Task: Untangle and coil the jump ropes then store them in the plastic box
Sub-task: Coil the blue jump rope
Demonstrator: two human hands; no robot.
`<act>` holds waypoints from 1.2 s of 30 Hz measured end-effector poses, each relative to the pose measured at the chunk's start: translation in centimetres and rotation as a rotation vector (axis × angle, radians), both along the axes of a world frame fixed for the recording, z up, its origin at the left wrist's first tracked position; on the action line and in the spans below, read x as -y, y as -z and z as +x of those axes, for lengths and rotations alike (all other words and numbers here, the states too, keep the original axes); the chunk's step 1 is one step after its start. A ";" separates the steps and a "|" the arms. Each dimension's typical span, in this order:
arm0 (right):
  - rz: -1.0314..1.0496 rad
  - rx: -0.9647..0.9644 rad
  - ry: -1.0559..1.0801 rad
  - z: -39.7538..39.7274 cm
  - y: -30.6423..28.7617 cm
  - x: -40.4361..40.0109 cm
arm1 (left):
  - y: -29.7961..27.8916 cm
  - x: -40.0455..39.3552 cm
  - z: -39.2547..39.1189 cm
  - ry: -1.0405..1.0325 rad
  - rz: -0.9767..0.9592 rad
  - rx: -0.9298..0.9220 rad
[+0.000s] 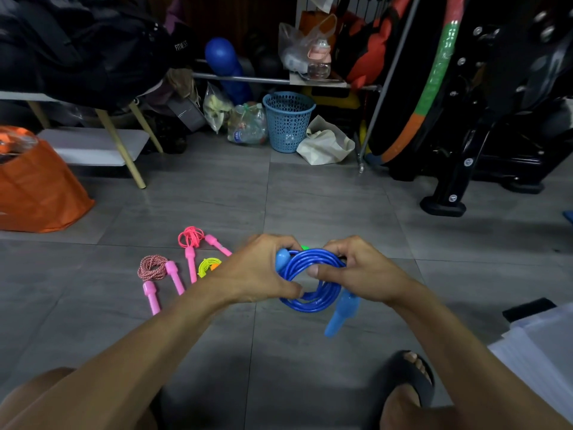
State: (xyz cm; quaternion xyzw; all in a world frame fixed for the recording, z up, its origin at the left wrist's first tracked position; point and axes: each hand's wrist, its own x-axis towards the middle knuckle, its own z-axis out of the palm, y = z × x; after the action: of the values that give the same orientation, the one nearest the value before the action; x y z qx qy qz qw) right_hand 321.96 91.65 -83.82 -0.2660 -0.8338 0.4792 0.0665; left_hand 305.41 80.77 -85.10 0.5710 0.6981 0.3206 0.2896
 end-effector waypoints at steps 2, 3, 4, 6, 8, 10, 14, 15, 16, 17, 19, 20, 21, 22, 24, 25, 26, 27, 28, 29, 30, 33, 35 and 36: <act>-0.065 -0.059 0.034 -0.2 0.2 0.2 | 0.0 0.1 0.0 -0.066 0.023 -0.055; -0.101 -0.088 0.041 -0.2 0.3 0.3 | 0.0 0.1 -0.2 -0.083 0.034 -0.003; -0.134 -0.108 0.043 -0.3 0.4 0.3 | -0.1 0.1 -0.6 -0.082 0.039 0.073; -0.184 -0.109 0.045 -0.5 0.5 0.4 | -0.3 0.2 -1.3 -0.035 0.020 0.197; -0.215 -0.074 0.039 -0.6 0.5 0.3 | -0.4 0.3 -1.5 0.000 -0.018 0.243; -0.280 -0.046 0.006 -0.2 0.4 -0.3 | -0.3 0.3 -1.7 0.006 -0.051 0.255; -0.264 -0.003 0.047 1.2 1.0 -2.7 | -0.4 0.5 -2.3 0.000 -0.076 0.336; -0.101 0.029 0.092 1.3 1.3 -3.1 | -0.5 0.6 -2.3 0.013 -0.088 0.353; 0.082 0.056 0.124 1.3 1.6 -3.3 | -0.5 0.7 -2.2 0.033 -0.102 0.362; 0.253 0.076 0.138 1.2 1.9 -3.3 | -0.5 0.6 -2.0 0.057 -0.112 0.367; 0.462 0.103 0.175 0.8 2.2 -3.0 | -0.4 0.5 -1.4 0.090 -0.128 0.382; 0.502 0.117 0.218 0.6 2.3 -3.0 | -0.4 0.4 -1.2 0.097 -0.135 0.390; 0.519 0.134 0.264 0.4 2.5 -2.9 | -0.4 0.3 -1.1 0.100 -0.142 0.393; 0.488 0.136 0.305 0.2 2.5 -2.9 | -0.4 0.3 -1.0 0.106 -0.151 0.389; 0.207 0.022 0.400 -0.3 2.1 -2.3 | -0.3 0.2 -0.9 0.126 -0.176 0.374; -0.018 -0.063 0.451 -0.7 1.7 -1.8 | -0.3 0.2 -0.8 0.134 -0.186 0.367; -0.240 -0.149 0.484 -1.0 1.2 -1.3 | -0.3 0.1 -0.7 0.136 -0.192 0.358; -0.409 -0.223 0.505 -1.2 0.8 -1.0 | -0.3 0.1 -0.6 0.133 -0.191 0.349; -0.503 -0.276 0.517 -1.4 0.4 -0.8 | -0.3 0.1 -0.6 0.130 -0.188 0.341; -0.564 -0.312 0.519 -1.4 0.1 -0.8 | -0.3 0.1 -0.6 0.129 -0.182 0.337; -0.619 -0.337 0.505 -1.3 -0.1 -1.0 | -0.3 0.1 -0.6 0.128 -0.176 0.337; -0.739 -0.388 0.445 -0.8 -0.4 -1.5 | -0.2 0.0 -0.7 0.120 -0.152 0.338; -0.684 -0.423 0.445 -0.7 -0.2 -1.6 | -0.2 0.1 -0.8 0.113 -0.141 0.333; -0.611 -0.435 0.469 -0.7 -0.1 -1.6 | -0.2 0.1 -0.8 0.109 -0.138 0.335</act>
State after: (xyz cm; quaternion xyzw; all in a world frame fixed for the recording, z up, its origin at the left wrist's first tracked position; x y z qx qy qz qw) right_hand 321.23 93.25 -83.71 -0.3484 -0.5376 0.7203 0.2660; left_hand 304.66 80.70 -84.94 0.5253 0.6286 0.3464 0.4570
